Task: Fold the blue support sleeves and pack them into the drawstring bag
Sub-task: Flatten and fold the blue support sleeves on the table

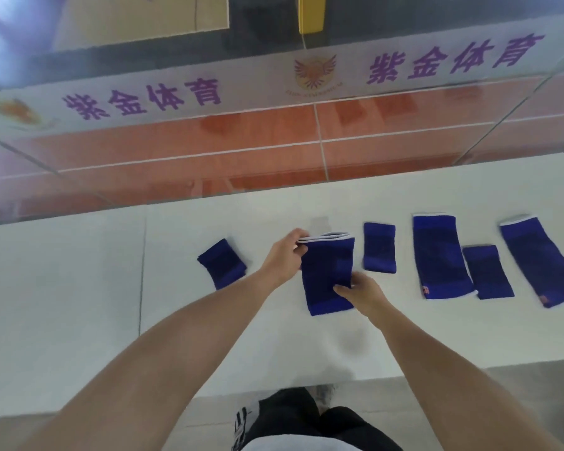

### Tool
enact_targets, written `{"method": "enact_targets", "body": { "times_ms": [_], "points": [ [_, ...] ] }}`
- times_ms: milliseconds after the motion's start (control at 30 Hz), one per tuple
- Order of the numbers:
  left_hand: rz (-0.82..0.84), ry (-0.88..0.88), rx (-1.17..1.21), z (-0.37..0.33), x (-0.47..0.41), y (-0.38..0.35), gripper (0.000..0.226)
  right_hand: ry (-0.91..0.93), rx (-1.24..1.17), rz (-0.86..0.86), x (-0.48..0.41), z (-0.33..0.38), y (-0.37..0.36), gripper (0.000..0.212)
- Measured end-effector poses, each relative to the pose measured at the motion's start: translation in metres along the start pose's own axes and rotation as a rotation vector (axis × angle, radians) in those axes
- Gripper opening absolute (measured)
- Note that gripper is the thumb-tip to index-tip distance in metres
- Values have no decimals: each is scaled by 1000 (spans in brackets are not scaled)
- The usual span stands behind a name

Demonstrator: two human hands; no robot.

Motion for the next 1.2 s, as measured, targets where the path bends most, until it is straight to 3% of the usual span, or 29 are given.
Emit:
{"method": "enact_targets", "body": {
  "times_ms": [100,300,433,633,967,1200],
  "points": [
    [-115,43,-29,7,38,30,28,13,-33,103,24,13,-21,10],
    [-405,209,-43,50,113,108,23,54,112,316,66,43,-100,10],
    [-467,344,-36,88,147,153,23,55,173,395,90,61,-158,9],
    [-491,438,-206,159,160,204,31,58,271,473,100,72,-241,27],
    [-346,397,-324,246,128,242,26,-19,363,315,68,67,-324,18],
    [-455,266,-270,242,81,267,30,-52,281,231,48,89,-347,23]
  ]
}}
Point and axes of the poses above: each hand's wrist, its own x-axis away from the middle knuckle, its own y-axis out of the back of the hand, z = x × y, the point moved 6 cm from there along -x, towards the middle knuckle, and after that the axes turned 7 degrees about -x, right-handed, at the moved point
